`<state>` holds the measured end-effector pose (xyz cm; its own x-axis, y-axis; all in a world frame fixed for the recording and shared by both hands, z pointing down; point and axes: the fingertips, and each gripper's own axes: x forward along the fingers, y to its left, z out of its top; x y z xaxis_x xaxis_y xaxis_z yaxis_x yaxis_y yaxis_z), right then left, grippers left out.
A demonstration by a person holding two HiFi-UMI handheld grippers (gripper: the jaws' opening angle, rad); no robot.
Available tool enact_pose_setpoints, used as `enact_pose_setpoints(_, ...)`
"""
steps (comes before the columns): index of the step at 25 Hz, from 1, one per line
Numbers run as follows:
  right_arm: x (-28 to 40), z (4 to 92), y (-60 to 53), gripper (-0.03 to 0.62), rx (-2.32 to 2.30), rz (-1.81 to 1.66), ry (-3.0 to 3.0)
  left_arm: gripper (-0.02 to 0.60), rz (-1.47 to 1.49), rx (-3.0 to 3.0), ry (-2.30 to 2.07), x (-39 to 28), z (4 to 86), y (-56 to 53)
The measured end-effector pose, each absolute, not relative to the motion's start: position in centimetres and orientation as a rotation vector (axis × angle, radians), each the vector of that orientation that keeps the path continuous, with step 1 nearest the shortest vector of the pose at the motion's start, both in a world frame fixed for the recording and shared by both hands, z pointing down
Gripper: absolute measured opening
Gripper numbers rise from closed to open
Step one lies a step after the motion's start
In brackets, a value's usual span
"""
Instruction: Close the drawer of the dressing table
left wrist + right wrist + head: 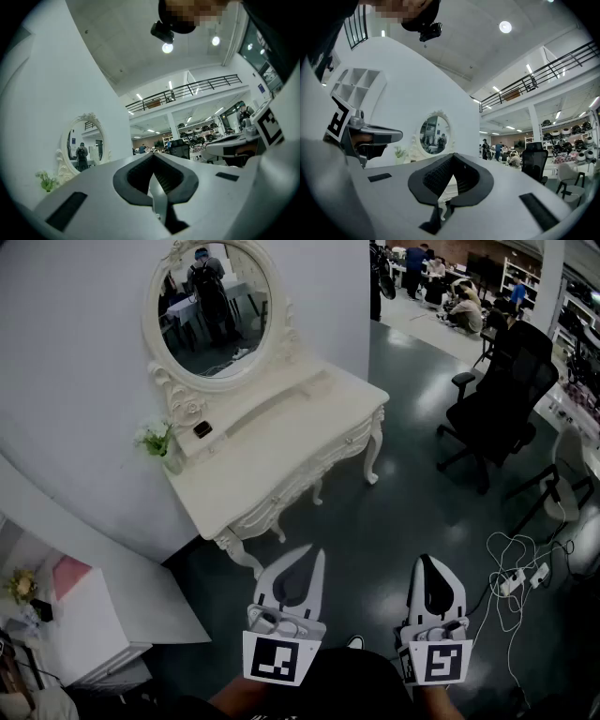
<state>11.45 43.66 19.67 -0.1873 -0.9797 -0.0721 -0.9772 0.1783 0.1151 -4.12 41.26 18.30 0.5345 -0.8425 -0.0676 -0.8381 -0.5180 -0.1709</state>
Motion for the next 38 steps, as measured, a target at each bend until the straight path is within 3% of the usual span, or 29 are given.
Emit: enact_pose_setpoints(38,18.0,24.1,44.4,-0.002,1.853,-0.168,-2.447,0.0,-0.209,-2.557,1.635,-0.7,23.3,43.5)
